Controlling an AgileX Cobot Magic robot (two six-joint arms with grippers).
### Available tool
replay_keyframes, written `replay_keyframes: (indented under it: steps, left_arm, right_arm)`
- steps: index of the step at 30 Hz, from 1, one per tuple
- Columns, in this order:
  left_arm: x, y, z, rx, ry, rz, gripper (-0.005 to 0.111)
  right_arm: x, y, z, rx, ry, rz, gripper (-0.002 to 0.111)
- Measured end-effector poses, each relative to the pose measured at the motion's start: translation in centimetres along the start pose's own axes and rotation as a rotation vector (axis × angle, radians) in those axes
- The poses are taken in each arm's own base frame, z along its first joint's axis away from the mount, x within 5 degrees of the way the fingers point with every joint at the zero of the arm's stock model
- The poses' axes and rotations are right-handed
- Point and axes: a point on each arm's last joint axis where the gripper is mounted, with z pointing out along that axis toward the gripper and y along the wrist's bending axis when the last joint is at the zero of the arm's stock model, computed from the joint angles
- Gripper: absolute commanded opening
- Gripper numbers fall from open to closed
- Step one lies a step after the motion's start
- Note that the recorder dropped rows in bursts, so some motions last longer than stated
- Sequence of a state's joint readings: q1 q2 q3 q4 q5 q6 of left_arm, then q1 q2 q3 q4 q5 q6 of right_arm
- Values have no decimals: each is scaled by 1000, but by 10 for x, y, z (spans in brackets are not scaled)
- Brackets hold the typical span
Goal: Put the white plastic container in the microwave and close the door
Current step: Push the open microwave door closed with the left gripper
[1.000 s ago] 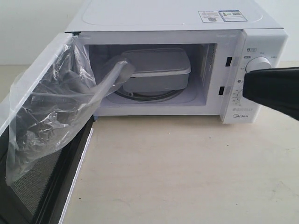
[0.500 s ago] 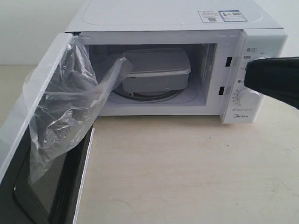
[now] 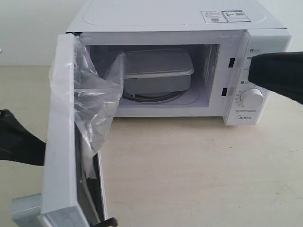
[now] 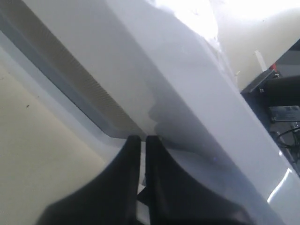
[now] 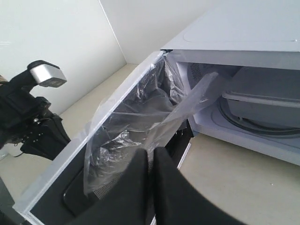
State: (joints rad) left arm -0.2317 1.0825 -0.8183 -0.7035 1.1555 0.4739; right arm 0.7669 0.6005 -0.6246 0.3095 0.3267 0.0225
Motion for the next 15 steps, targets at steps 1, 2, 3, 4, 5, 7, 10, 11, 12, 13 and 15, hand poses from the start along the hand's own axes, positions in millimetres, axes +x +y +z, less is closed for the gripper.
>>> replay_keyframes:
  steps: [1,2,3,4,5,7,10,11,12,13,15]
  left_arm:
    - [-4,-1,8,17,2,11,4]
    - [-7,-1,12,20,5,14,4]
    - [-9,-3,18,30,9,22,4]
    - [-11,-3,22,33,13,28,4]
    - [-13,-3,26,37,16,33,4]
    - [-17,-5,36,55,14,48,4]
    - [-23,-9,50,82,-1,64,4]
    - [-26,-10,53,86,-10,70,4]
    - [-29,-12,57,92,-12,78,4]
    - [-32,-14,59,95,-19,85,4]
    - [-41,-18,64,100,-28,104,4]
  right_arm:
    - [0,0,0,0,0,0,0]
    - [0,0,0,0,-2,0,0]
    - [0,0,0,0,-2,0,0]
    - [0,0,0,0,-3,0,0]
    - [0,0,0,0,-3,0,0]
    - [0,0,0,0,-3,3,0]
    - [0,0,0,0,-3,3,0]
    - [0,0,0,0,-3,5,0]
    - [0,0,0,0,-3,5,0]
    - [0,0,0,0,-3,5,0]
    - [0,0,0,0,-3,5,0]
